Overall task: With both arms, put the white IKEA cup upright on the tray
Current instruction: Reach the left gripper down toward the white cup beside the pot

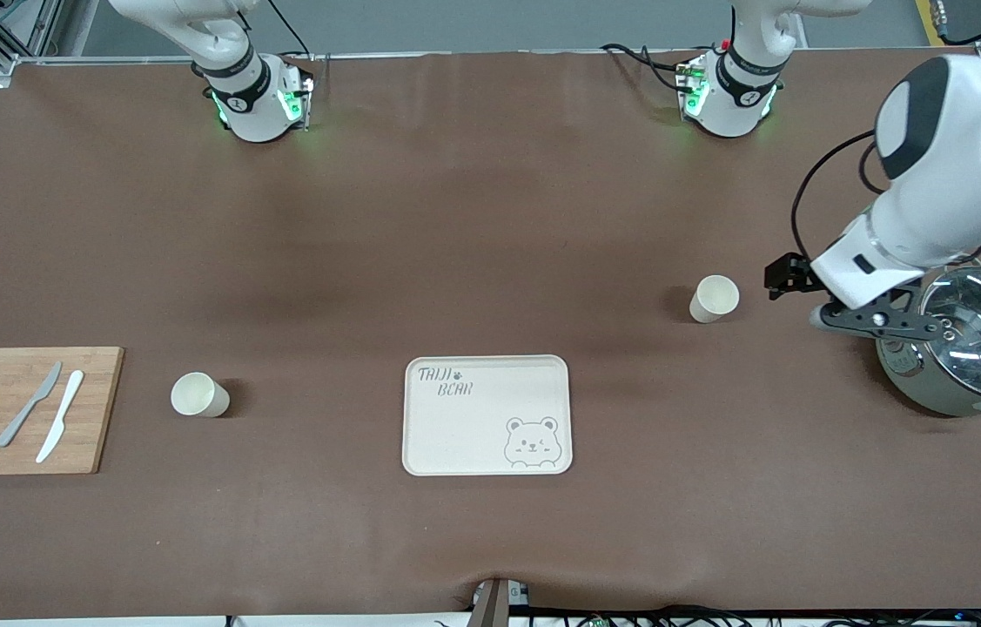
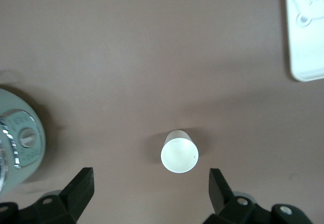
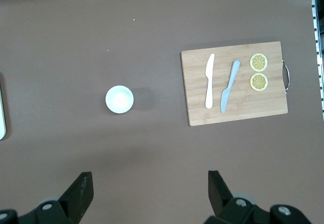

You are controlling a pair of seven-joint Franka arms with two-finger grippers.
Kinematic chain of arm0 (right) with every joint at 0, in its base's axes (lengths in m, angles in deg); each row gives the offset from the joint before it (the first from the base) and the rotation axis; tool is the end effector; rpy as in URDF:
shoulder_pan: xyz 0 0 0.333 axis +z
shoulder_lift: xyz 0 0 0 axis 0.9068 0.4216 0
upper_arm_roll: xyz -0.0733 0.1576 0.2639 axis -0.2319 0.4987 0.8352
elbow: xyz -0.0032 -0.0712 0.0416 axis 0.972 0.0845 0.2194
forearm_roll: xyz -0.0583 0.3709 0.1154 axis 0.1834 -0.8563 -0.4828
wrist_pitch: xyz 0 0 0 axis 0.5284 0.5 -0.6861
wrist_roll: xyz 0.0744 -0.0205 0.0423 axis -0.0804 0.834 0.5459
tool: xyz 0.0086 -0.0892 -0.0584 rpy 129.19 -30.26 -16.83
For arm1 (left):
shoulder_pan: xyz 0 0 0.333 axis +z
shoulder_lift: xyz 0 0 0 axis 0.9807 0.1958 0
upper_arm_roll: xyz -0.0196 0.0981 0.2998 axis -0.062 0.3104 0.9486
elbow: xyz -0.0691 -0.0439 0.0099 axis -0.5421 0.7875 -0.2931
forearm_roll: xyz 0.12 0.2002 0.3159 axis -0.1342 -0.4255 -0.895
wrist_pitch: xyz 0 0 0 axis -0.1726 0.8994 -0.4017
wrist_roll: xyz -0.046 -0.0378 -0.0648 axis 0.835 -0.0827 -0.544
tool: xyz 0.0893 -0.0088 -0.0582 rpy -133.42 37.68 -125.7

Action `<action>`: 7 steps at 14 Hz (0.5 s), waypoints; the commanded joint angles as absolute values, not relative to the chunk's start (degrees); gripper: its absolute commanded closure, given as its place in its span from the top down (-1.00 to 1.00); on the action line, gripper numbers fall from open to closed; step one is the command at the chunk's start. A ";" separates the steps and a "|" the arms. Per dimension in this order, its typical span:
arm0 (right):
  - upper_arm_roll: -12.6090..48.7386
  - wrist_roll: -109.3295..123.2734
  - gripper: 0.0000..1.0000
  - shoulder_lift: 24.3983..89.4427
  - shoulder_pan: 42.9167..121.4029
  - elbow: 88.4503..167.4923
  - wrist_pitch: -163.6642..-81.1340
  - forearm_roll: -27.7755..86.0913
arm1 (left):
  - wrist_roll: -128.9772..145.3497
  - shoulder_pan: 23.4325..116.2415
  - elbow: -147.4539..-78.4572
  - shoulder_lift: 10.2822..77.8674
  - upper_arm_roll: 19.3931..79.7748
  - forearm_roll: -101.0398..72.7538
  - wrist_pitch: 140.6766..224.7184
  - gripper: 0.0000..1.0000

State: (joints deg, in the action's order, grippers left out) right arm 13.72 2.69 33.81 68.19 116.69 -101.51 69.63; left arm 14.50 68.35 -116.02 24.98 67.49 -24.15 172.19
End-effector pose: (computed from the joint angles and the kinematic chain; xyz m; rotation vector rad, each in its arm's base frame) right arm 0.5608 -0.0713 0.6488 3.0625 -0.1562 0.1690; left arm 0.5805 -0.1081 0.4789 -3.1062 0.2952 0.0718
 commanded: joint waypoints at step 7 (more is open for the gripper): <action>14.37 2.12 1.00 34.60 70.16 115.70 -100.64 70.05 | 15.43 68.78 -139.78 21.79 66.68 -25.86 194.79 1.00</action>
State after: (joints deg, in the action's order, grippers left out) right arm 14.35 2.69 34.07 69.41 116.70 -101.20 69.63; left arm 15.23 68.25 -134.01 23.76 67.11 -24.21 189.67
